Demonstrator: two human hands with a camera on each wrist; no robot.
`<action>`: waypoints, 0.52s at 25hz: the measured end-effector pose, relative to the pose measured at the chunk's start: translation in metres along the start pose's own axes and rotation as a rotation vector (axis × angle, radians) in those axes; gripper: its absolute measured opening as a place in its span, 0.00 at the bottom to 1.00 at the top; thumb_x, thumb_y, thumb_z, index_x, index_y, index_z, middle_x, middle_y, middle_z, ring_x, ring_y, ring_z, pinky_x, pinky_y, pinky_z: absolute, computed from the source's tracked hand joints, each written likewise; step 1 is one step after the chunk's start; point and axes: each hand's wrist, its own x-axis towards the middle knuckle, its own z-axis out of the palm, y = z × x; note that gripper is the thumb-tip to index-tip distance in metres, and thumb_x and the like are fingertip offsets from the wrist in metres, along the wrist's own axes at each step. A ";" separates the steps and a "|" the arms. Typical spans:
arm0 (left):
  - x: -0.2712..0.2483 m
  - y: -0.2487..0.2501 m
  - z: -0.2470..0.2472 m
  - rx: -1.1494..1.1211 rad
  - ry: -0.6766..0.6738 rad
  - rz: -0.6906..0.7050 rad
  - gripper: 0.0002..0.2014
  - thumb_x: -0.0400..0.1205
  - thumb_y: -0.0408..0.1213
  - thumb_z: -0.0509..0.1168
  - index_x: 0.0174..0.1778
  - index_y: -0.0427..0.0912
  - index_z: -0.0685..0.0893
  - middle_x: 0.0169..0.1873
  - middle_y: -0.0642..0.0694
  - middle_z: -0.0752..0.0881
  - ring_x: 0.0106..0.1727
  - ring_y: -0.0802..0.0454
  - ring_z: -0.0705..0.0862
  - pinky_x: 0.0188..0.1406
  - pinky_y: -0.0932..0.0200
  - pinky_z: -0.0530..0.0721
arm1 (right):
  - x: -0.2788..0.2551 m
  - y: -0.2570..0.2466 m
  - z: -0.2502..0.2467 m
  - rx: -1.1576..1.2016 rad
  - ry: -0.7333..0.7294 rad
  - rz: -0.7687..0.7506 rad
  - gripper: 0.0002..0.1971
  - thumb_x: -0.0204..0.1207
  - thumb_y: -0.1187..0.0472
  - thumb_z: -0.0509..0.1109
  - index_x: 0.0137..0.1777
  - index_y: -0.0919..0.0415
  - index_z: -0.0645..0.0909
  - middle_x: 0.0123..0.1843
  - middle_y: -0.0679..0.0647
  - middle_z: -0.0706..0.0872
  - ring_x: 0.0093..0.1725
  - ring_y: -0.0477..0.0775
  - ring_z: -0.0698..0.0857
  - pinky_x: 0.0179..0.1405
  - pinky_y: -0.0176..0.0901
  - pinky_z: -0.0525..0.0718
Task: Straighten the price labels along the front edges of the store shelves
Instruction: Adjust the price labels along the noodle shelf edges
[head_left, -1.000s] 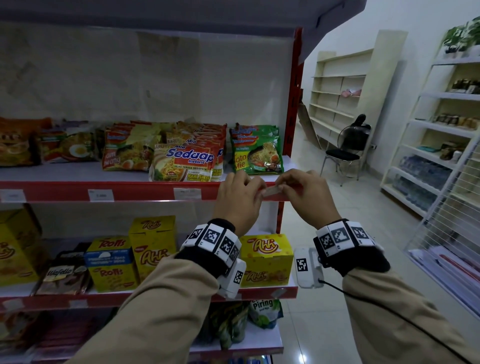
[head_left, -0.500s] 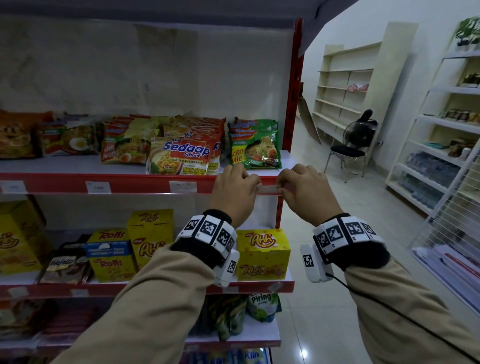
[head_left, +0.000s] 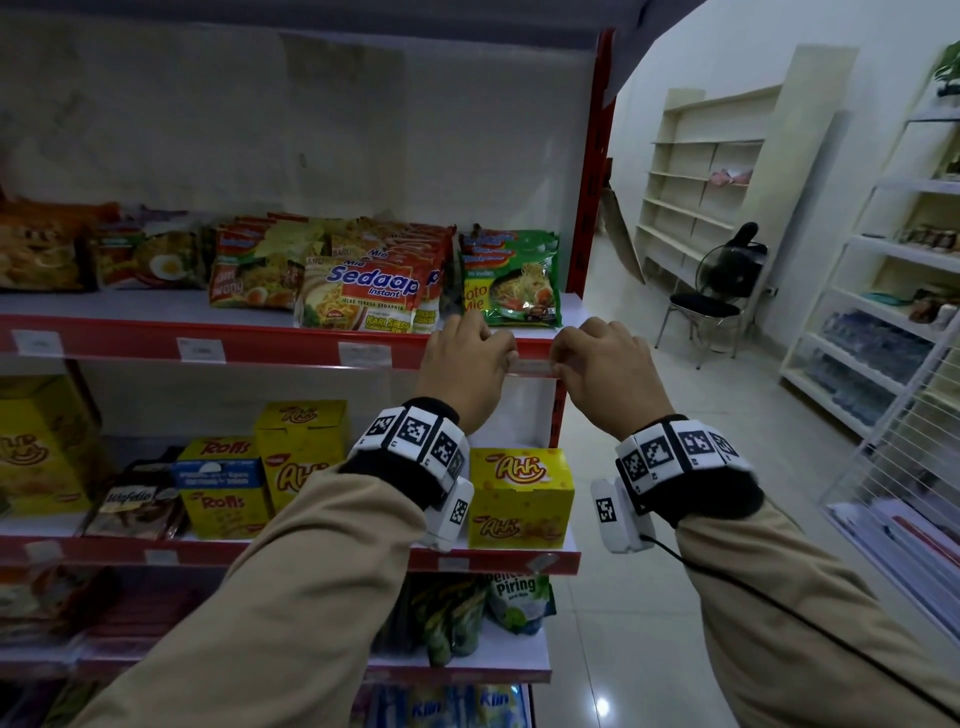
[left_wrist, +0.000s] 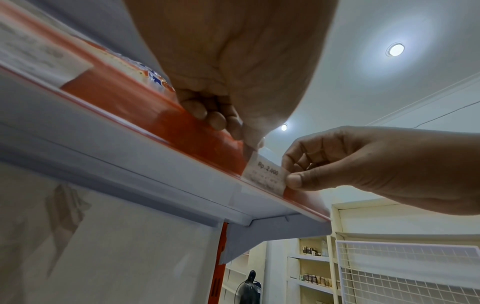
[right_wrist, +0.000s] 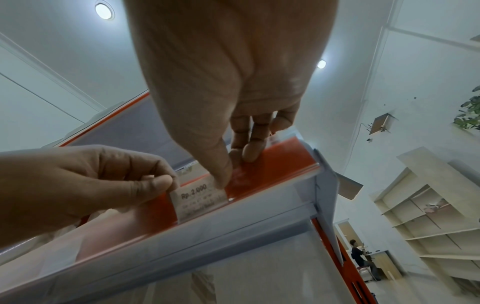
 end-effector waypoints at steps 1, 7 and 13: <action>-0.001 0.000 0.000 0.004 0.006 0.003 0.12 0.87 0.44 0.55 0.55 0.44 0.81 0.48 0.43 0.72 0.51 0.44 0.70 0.50 0.52 0.69 | 0.000 -0.001 0.000 0.005 -0.001 0.004 0.09 0.77 0.55 0.66 0.56 0.51 0.79 0.53 0.54 0.81 0.54 0.60 0.76 0.50 0.51 0.70; -0.008 -0.004 -0.003 -0.091 0.109 0.039 0.08 0.84 0.36 0.58 0.56 0.42 0.80 0.48 0.42 0.75 0.50 0.43 0.72 0.49 0.53 0.69 | 0.000 0.000 -0.002 0.074 0.041 0.021 0.11 0.74 0.56 0.69 0.56 0.55 0.78 0.54 0.56 0.80 0.54 0.60 0.74 0.53 0.54 0.75; -0.022 -0.010 -0.008 -0.107 0.068 0.106 0.16 0.80 0.38 0.65 0.63 0.41 0.80 0.56 0.41 0.77 0.58 0.42 0.73 0.58 0.50 0.72 | -0.019 -0.013 0.007 0.190 0.205 0.100 0.15 0.72 0.62 0.70 0.59 0.59 0.82 0.56 0.60 0.80 0.57 0.63 0.75 0.57 0.58 0.76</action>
